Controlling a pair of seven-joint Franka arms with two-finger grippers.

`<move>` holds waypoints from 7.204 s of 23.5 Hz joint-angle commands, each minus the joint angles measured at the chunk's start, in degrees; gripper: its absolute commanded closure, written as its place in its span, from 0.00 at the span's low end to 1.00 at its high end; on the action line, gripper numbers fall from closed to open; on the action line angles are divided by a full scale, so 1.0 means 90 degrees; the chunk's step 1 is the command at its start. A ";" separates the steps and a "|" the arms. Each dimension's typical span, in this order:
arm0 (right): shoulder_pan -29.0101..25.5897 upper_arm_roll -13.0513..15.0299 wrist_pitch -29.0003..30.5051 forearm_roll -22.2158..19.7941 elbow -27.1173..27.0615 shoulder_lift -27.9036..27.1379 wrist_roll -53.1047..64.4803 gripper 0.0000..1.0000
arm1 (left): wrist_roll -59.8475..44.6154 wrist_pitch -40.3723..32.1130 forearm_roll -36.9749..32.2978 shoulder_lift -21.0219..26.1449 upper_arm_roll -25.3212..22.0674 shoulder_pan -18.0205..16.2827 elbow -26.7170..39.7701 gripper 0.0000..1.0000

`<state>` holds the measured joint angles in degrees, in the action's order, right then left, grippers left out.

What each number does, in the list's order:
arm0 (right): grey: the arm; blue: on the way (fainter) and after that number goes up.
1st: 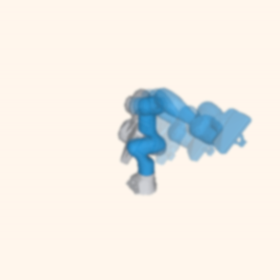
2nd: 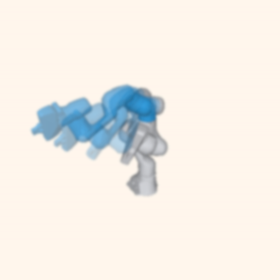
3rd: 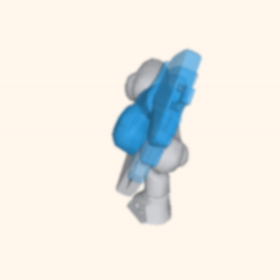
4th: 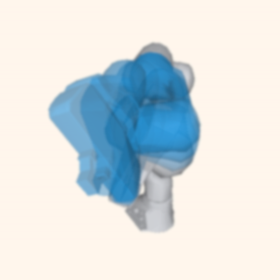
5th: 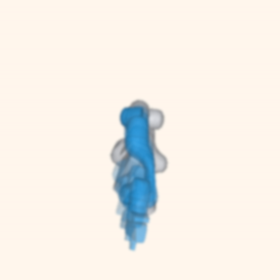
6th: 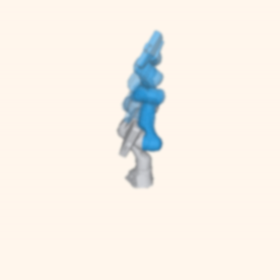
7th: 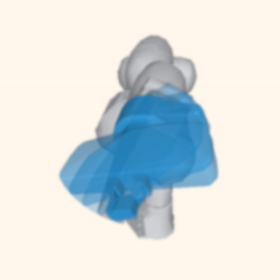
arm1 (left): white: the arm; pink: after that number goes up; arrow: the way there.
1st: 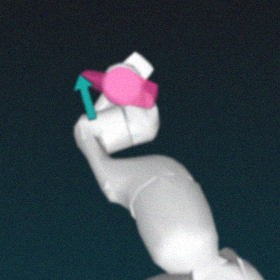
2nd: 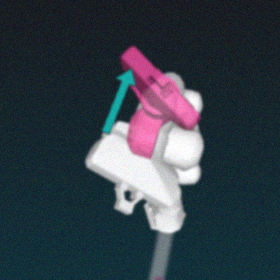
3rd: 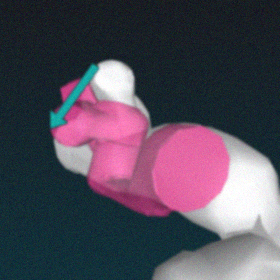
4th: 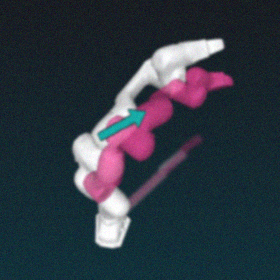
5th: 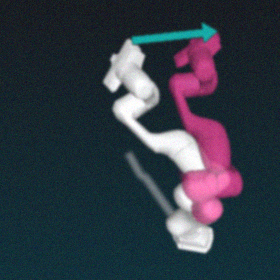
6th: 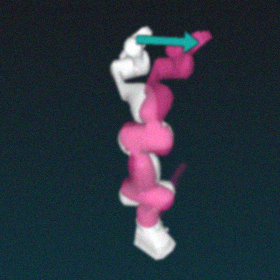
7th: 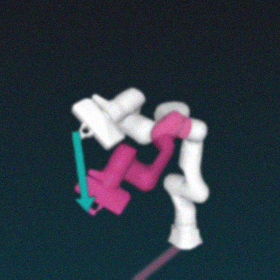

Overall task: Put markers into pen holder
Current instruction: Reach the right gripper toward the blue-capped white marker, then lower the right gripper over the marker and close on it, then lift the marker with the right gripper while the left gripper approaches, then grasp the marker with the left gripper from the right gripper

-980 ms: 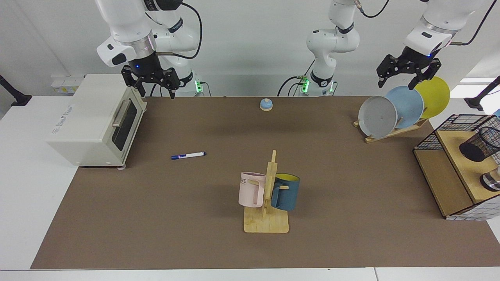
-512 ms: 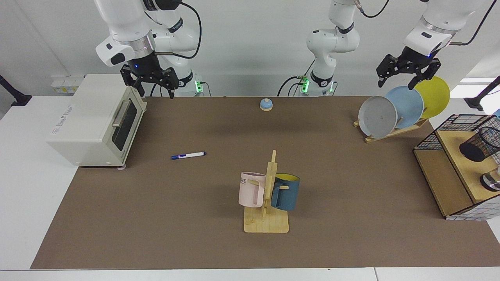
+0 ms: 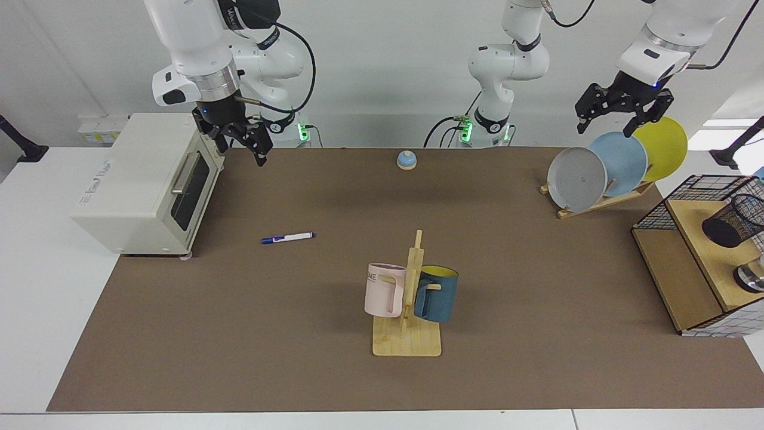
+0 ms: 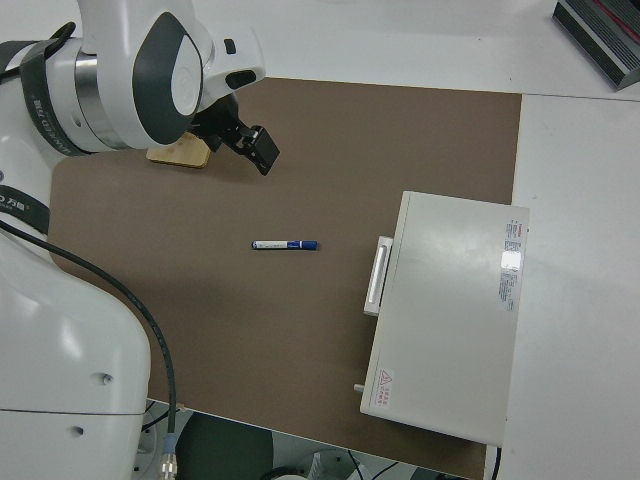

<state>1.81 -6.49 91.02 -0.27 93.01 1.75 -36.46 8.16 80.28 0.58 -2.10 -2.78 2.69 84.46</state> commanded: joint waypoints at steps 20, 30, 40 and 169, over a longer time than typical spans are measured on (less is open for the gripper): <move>-0.0006 -0.0060 0.2250 0.0254 0.2000 -0.0136 -0.5177 0.01 | -0.0056 -0.0092 -0.0006 -0.0138 0.0035 -0.0045 0.0137 0.00; 0.0063 -0.0080 0.3012 0.0313 0.2136 -0.0780 -0.5685 0.01 | -0.0057 -0.0346 0.0003 -0.0176 0.0035 -0.0035 0.0156 0.00; -0.0015 -0.0070 0.4710 0.0703 0.3289 -0.0985 -0.5588 0.02 | -0.0057 -0.0297 0.0023 -0.0177 0.0113 0.0014 0.0156 0.00; 0.2875 -0.0314 0.2465 0.1612 -0.0012 -0.0712 -0.8683 1.00 | 0.4211 0.2134 0.1800 -0.0577 0.1764 0.1274 0.1855 0.34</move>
<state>28.07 -8.98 112.95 14.04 94.51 -3.52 -112.91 47.79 96.73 15.78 -5.63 13.11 12.88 97.87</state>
